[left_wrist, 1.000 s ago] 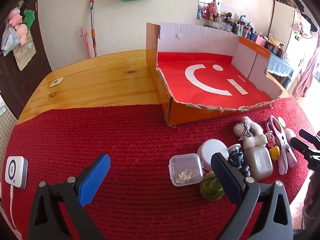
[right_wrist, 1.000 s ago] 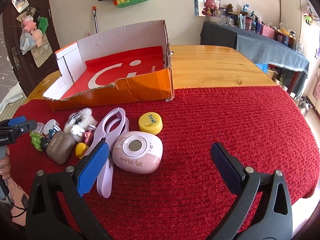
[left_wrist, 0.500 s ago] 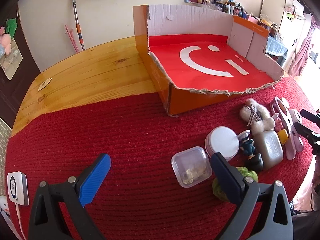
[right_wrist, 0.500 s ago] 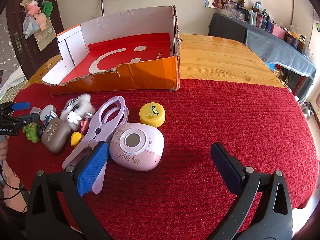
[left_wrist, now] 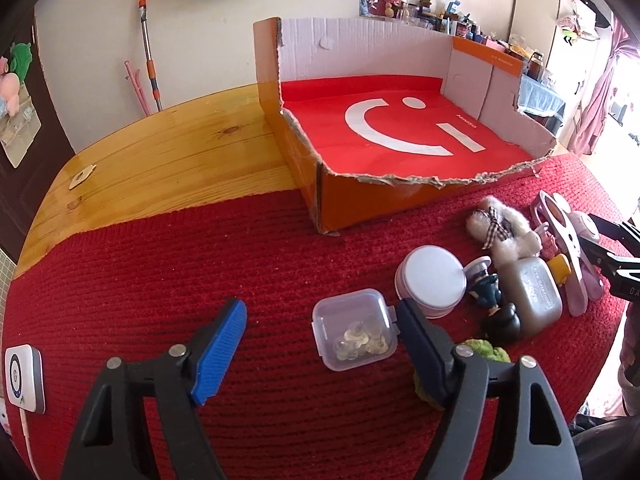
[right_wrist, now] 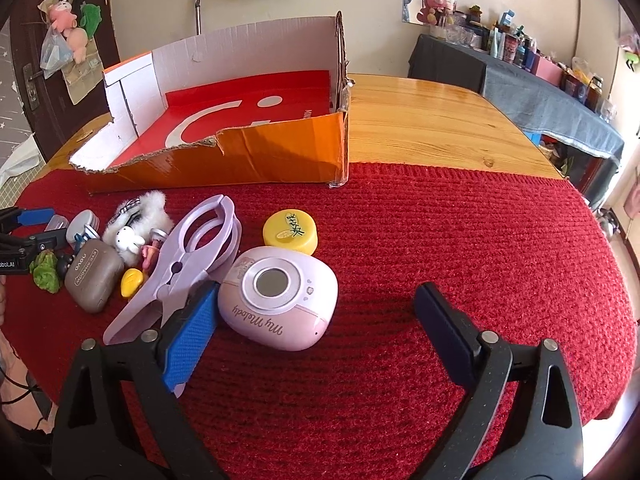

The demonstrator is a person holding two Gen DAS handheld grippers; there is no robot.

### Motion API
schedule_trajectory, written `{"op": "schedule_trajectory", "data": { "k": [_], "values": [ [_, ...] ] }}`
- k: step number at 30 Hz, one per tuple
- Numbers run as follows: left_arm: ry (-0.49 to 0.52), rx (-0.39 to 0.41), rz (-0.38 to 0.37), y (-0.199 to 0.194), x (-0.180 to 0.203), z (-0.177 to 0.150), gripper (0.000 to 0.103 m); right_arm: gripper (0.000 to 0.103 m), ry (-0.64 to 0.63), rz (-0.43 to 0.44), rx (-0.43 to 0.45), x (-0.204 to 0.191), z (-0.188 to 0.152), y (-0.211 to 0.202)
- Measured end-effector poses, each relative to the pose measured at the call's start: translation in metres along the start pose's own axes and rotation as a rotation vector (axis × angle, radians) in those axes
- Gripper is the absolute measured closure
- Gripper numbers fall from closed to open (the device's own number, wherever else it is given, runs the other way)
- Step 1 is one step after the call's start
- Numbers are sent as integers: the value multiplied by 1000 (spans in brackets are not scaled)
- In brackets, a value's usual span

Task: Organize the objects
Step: 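Grasp the clear plastic box with the left tool while the right tool grasps the pink device, then carry both items into the cardboard box and open both tools to release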

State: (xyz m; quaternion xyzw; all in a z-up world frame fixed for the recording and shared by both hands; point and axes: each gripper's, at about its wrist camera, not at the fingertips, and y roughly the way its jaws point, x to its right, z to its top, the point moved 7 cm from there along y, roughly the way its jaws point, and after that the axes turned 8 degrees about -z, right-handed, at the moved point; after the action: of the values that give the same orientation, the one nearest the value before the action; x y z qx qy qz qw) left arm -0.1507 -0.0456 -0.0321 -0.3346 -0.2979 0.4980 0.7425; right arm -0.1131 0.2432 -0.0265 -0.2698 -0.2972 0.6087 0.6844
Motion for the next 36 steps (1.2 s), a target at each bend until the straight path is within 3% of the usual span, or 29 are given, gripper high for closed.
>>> {"op": "schedule_trajectory", "data": {
  "k": [2, 6, 13, 26, 36],
  "values": [
    [9, 10, -12, -1, 4, 0, 39, 20, -11, 1, 14, -3, 0, -1],
    [20, 38, -30, -5, 11, -2, 58, 48, -30, 17, 37, -10, -1, -5],
    [2, 63, -37, -12, 16, -3, 61, 48, 10, 63, 50, -7, 1, -12],
    [7, 131, -17, -39, 18, 6, 61, 48, 8, 68, 88, -6, 12, -27],
    [46, 212, -30, -65, 26, 43, 61, 48, -26, 65, 157, -8, 40, -42]
  ]
}}
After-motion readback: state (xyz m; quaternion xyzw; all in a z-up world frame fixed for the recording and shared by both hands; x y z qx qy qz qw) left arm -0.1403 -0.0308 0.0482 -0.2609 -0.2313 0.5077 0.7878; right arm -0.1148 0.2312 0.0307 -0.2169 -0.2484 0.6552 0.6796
